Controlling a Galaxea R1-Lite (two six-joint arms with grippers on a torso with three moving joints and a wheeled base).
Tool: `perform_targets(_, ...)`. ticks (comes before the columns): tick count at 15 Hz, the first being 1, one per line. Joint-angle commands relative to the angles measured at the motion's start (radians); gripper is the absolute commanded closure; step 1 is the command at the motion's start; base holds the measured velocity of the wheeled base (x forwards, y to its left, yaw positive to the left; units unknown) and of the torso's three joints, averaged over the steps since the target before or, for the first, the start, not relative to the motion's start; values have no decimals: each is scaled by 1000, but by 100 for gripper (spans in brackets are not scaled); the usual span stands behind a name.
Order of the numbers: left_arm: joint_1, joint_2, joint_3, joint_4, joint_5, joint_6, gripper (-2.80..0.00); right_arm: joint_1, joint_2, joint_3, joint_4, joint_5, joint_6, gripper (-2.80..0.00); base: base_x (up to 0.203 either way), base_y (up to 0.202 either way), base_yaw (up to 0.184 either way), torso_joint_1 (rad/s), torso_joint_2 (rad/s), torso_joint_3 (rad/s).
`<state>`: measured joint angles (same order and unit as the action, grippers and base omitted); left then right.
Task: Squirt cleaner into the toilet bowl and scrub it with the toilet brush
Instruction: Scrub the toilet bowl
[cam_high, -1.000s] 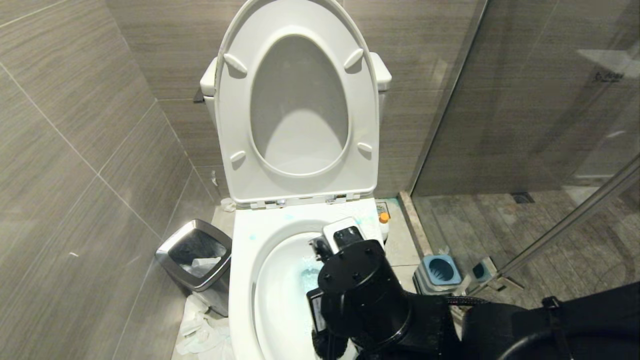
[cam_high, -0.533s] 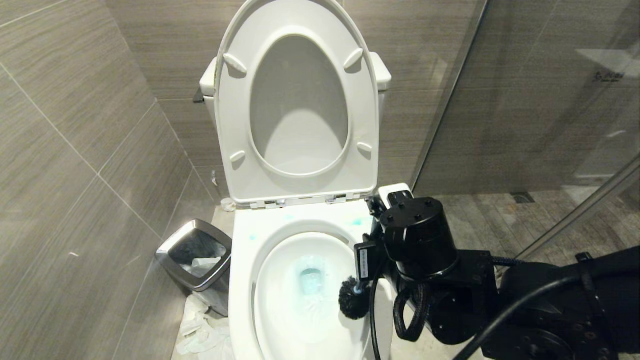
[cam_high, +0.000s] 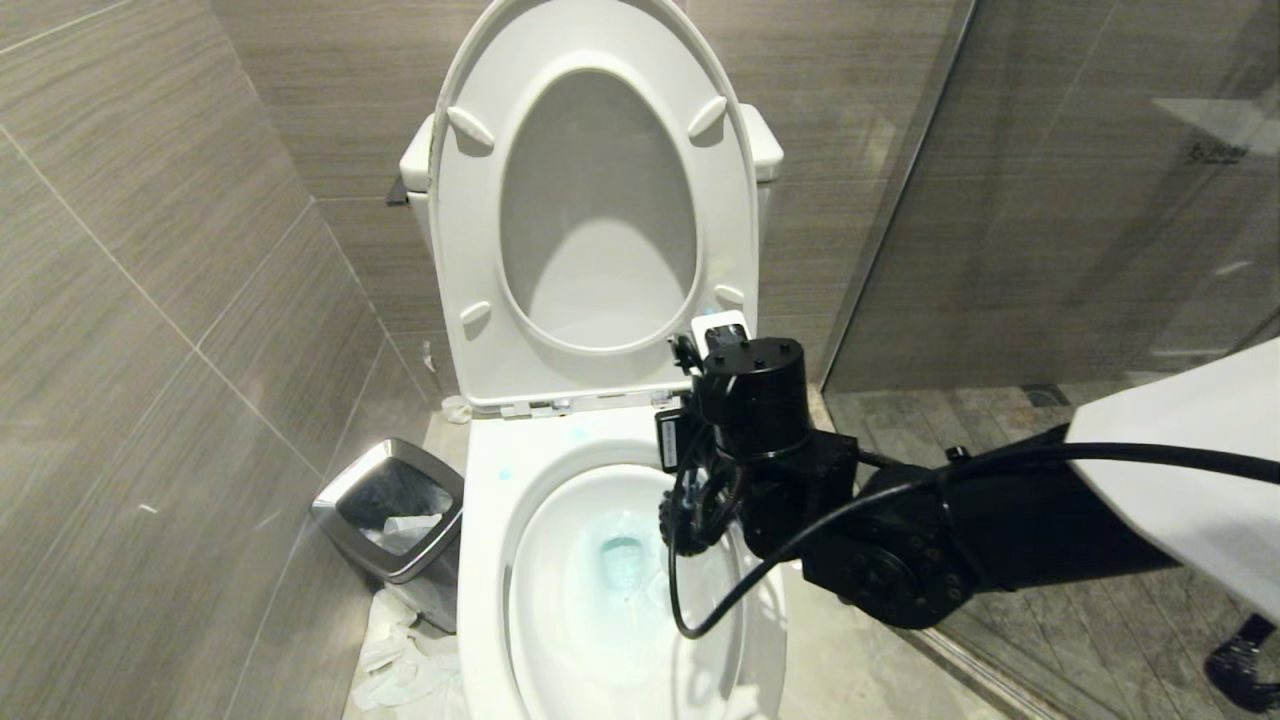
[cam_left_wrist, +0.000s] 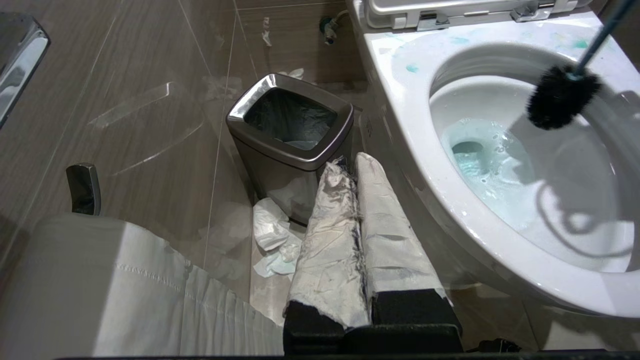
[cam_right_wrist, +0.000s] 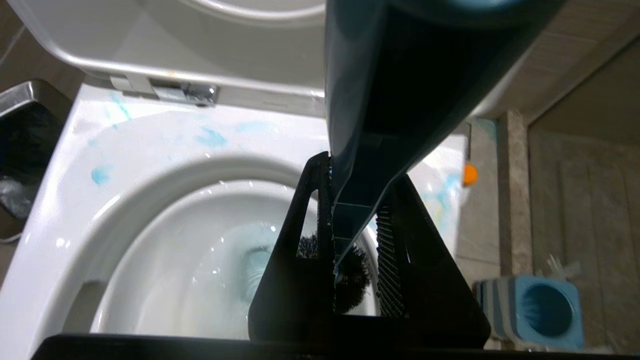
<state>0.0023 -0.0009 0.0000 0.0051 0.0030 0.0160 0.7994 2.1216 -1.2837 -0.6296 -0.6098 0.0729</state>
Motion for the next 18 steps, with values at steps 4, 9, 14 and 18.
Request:
perform_targets(4,1,1,0,-1,2,-1,0,19,234,-296,63,16,-32,0,0,0,0,0,0,0)
perform_targets(9,1,1,0,-1,2,-1,0,80,348,-529,166,18,-33,0,0,0,0,0,0,0)
perform_targets(14,1,1,0,-1,2,-1,0,210,383,-555,197,11,-20,0,0,0,0,0,0,0)
perform_targets(18,0,1,0,-1,2,-1,0,281,318,-432,197,-10,26,0,0,0,0,0,0,0)
